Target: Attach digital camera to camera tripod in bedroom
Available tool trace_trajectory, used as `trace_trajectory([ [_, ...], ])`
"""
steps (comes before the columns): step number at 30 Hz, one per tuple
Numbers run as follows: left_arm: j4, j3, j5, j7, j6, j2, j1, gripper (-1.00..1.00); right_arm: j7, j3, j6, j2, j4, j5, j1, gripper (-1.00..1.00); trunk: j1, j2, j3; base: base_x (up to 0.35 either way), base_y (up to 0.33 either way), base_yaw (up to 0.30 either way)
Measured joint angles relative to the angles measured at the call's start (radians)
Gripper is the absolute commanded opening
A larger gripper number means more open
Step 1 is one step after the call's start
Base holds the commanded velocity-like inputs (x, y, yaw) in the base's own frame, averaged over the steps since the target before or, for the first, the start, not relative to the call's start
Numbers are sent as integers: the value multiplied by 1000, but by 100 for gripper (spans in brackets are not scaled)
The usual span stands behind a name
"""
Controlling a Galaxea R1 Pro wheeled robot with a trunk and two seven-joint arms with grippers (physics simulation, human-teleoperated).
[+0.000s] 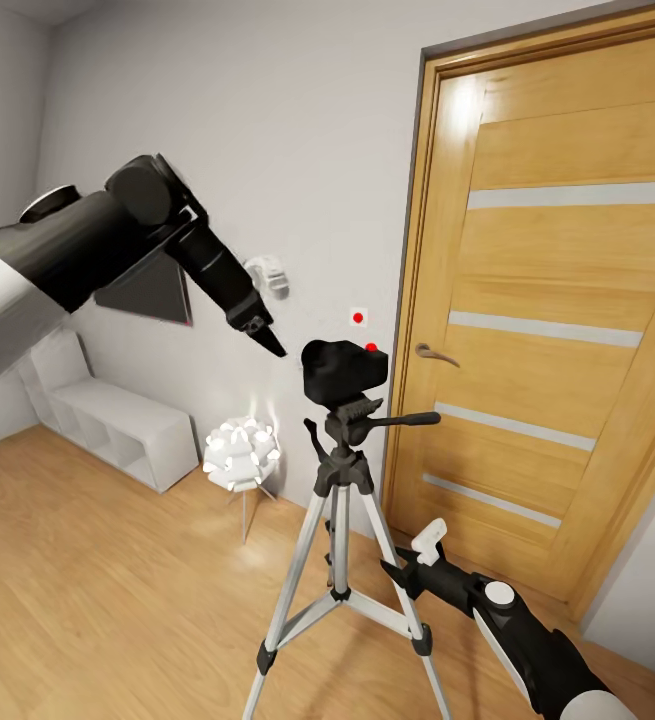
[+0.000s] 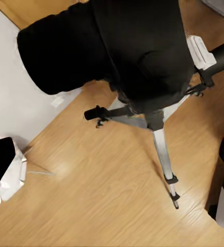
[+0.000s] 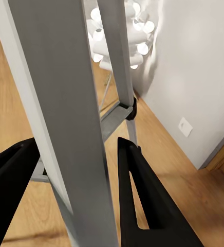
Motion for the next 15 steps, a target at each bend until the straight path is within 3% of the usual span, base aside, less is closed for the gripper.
trace_trajectory([
  [6,-153,46,-2,43,29,147,38,100,0,0,2,0,-2,0,0,-100,0,0,0,0,0,0],
  [8,-174,55,-2,50,32,173,65,100,0,0,2,0,-2,0,0,-100,0,0,0,0,0,0],
  [9,-181,61,-2,53,33,182,81,100,0,0,2,0,-2,0,0,100,0,0,0,0,0,0],
  [10,-187,67,-3,55,33,191,98,100,2,4,2,0,46,18,1,100,0,1,0,0,0,0],
  [15,-204,108,-5,62,33,227,176,100,2,4,2,0,49,18,1,100,0,1,0,0,0,0],
])
